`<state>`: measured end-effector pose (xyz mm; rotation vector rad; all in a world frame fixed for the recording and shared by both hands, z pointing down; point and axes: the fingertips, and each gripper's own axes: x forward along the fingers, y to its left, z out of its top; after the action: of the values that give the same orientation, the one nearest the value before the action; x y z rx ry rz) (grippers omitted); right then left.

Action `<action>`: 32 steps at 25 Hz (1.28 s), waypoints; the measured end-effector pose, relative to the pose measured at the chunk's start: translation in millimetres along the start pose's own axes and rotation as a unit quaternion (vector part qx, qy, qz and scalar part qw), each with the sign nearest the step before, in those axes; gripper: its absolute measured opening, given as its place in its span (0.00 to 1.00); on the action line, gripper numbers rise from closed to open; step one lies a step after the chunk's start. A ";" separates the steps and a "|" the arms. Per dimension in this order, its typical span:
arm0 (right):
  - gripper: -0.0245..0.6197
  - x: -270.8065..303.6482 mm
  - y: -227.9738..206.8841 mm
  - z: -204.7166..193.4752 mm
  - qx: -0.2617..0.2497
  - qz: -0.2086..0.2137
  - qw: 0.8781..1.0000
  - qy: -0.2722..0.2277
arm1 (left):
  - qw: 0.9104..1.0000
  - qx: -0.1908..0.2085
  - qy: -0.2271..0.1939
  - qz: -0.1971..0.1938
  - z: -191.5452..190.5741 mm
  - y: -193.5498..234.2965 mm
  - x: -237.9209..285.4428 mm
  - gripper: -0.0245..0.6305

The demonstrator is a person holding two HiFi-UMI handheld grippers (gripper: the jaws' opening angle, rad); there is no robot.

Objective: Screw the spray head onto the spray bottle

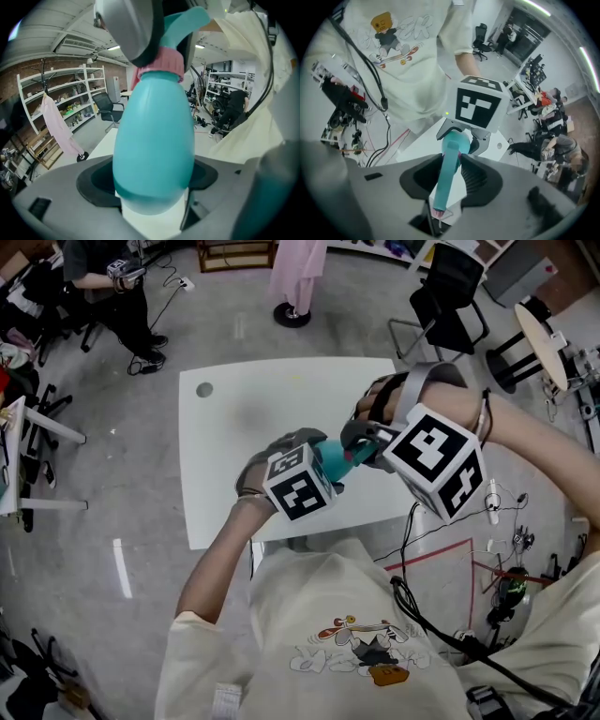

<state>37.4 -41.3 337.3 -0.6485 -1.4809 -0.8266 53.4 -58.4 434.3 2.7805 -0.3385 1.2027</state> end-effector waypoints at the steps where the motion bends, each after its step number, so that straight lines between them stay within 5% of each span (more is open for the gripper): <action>1: 0.24 -0.4 -2.0 -0.8 0.026 0.004 1.000 -0.006 | 1.000 -0.006 -0.002 0.008 0.4 2.0 -0.5 0.66; 8: 0.24 0.9 -18.4 -8.6 0.224 0.036 0.973 -0.031 | 0.995 -0.057 -0.006 0.082 -1.9 22.7 -4.6 0.66; 12: 0.24 7.6 -28.3 -15.6 0.345 0.047 0.936 -0.049 | 0.988 -0.080 -0.006 0.129 -6.4 37.3 -0.6 0.66; 15: 0.24 15.4 -34.9 -23.4 0.433 0.053 0.898 -0.062 | 0.978 -0.090 0.009 0.190 -12.8 53.0 0.1 0.66; 18: 0.24 22.6 -38.7 -31.2 0.536 0.065 0.837 -0.085 | 0.963 -0.093 0.025 0.250 -22.6 66.5 -0.9 0.66; 23: 0.24 31.0 -46.5 -37.5 0.706 0.069 0.689 -0.151 | 0.948 -0.083 0.044 0.304 -34.0 81.3 -0.3 0.66; 25: 0.24 33.5 -47.6 -39.5 0.742 0.069 0.646 -0.169 | 0.947 -0.084 0.042 0.306 -35.4 82.9 1.8 0.66; 27: 0.24 35.7 -49.2 -41.2 0.754 0.071 0.629 -0.174 | 0.950 -0.091 0.034 0.298 -36.1 83.3 4.8 0.66; 32: 0.36 34.2 -56.3 -42.4 0.744 0.075 0.639 -0.183 | 0.956 -0.106 0.016 0.271 -38.6 85.4 12.8 0.66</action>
<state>14.2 -111.2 364.2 0.3951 -1.8498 0.8335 14.1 -136.8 469.9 2.5493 -1.2111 1.2063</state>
